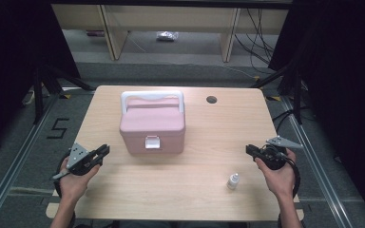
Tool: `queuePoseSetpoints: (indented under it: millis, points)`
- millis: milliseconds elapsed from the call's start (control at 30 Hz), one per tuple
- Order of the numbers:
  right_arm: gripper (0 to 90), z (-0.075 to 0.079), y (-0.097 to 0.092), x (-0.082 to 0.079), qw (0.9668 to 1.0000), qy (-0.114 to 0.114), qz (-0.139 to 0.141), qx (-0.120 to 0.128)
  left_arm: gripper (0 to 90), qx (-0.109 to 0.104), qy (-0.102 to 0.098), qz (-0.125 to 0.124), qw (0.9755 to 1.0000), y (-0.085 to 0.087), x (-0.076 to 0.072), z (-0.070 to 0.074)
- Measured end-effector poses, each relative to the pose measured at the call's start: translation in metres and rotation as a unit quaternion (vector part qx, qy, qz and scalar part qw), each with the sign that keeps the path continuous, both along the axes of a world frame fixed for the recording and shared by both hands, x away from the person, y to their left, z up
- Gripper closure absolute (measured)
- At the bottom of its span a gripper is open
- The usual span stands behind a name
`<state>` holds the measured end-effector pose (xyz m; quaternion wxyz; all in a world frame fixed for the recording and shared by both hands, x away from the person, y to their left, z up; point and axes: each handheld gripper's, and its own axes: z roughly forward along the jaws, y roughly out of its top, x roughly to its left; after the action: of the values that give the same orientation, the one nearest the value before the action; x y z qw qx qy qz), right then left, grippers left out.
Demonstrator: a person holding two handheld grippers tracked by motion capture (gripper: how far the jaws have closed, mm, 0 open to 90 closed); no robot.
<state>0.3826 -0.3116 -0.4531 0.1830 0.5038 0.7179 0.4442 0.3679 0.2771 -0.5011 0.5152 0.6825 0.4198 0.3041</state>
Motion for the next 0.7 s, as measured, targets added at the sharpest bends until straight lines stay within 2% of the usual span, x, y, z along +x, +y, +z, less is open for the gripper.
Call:
queuePoseSetpoints:
  millis: [33, 67, 100, 133, 167, 200, 233, 267, 300, 333, 400, 433, 467, 500, 533, 567, 600, 667, 700]
  points:
    - [87.3, 0.0, 0.001, 0.001, 0.9999, -0.004, -0.004, -0.009, 85.7, 0.0, 0.006, 0.005, 1.0, 0.001, 0.001, 0.002]
    - [87.3, 0.0, 0.001, 0.001, 0.9999, -0.004, -0.004, -0.009, 88.0, 0.0, 0.006, 0.005, 1.0, 0.001, 0.001, 0.002]
    - [90.0, 0.003, 0.001, 0.002, 0.9999, 0.01, -0.002, -0.01, 88.0, -0.008, 0.006, 0.004, 0.9999, 0.001, 0.004, 0.002]
    - [90.0, 0.003, 0.0, 0.004, 0.9998, 0.003, 0.007, -0.018, 89.4, -0.01, 0.013, 0.009, 0.9998, 0.002, 0.006, 0.003]
    - [90.0, 0.004, 0.001, 0.008, 0.9998, 0.011, 0.01, -0.012, 89.7, -0.017, 0.018, 0.015, 0.9996, 0.002, 0.011, 0.004]
    - [90.0, 0.006, 0.003, 0.007, 0.9997, 0.025, 0.001, -0.007, 89.7, -0.017, 0.018, 0.015, 0.9996, 0.002, 0.011, 0.004]
    - [90.0, 0.006, 0.003, 0.007, 0.9997, 0.025, 0.001, -0.007, 89.7, -0.017, 0.02, 0.014, 0.9996, 0.001, 0.014, 0.005]
    - [90.0, 0.004, 0.003, 0.012, 0.9998, 0.013, 0.014, -0.011, 89.8, -0.015, 0.022, 0.011, 0.9996, 0.0, 0.02, 0.006]
    - [90.0, 0.005, 0.005, 0.012, 0.9996, 0.021, 0.01, -0.014, 89.8, -0.019, 0.022, 0.011, 0.9995, 0.0, 0.023, 0.007]
    - [90.0, 0.004, 0.007, 0.013, 0.9997, 0.012, 0.017, -0.014, 89.8, -0.019, 0.022, 0.011, 0.9995, 0.0, 0.023, 0.007]
    - [90.0, 0.004, 0.008, 0.014, 0.9995, 0.012, 0.022, -0.018, 89.8, -0.026, 0.024, 0.009, 0.9993, 0.002, 0.034, 0.01]
    - [90.0, 0.005, 0.012, 0.013, 0.9996, 0.022, 0.013, -0.013, 89.8, -0.028, 0.022, 0.005, 0.9994, 0.003, 0.039, 0.012]
    - [90.0, 0.006, 0.011, 0.014, 0.9992, 0.01, 0.026, -0.029, 89.8, -0.032, 0.022, 0.0, 0.9993, 0.004, 0.043, 0.013]
    - [90.0, 0.005, 0.015, 0.013, 0.9995, 0.018, 0.023, -0.013, 89.8, -0.035, 0.022, -0.007, 0.9991, 0.005, 0.049, 0.014]
    - [90.0, 0.005, 0.016, 0.015, 0.9992, 0.009, 0.03, -0.023, 89.8, -0.039, 0.016, -0.019, 0.9989, 0.007, 0.06, 0.017]
    - [90.0, 0.005, 0.016, 0.015, 0.9992, 0.009, 0.03, -0.023, 89.8, -0.039, 0.016, -0.019, 0.9989, 0.007, 0.06, 0.017]
    - [90.0, 0.006, 0.017, 0.014, 0.9991, 0.008, 0.037, -0.02, 89.8, -0.042, 0.021, -0.023, 0.9986, 0.008, 0.066, 0.019]
    - [90.0, 0.006, 0.017, 0.013, 0.9991, 0.01, 0.038, -0.018, 89.8, -0.038, 0.024, -0.027, 0.9986, 0.008, 0.075, 0.022]
    - [90.0, 0.006, 0.017, 0.013, 0.999, 0.011, 0.039, -0.019, 89.8, -0.028, 0.03, -0.031, 0.9987, 0.007, 0.082, 0.025]
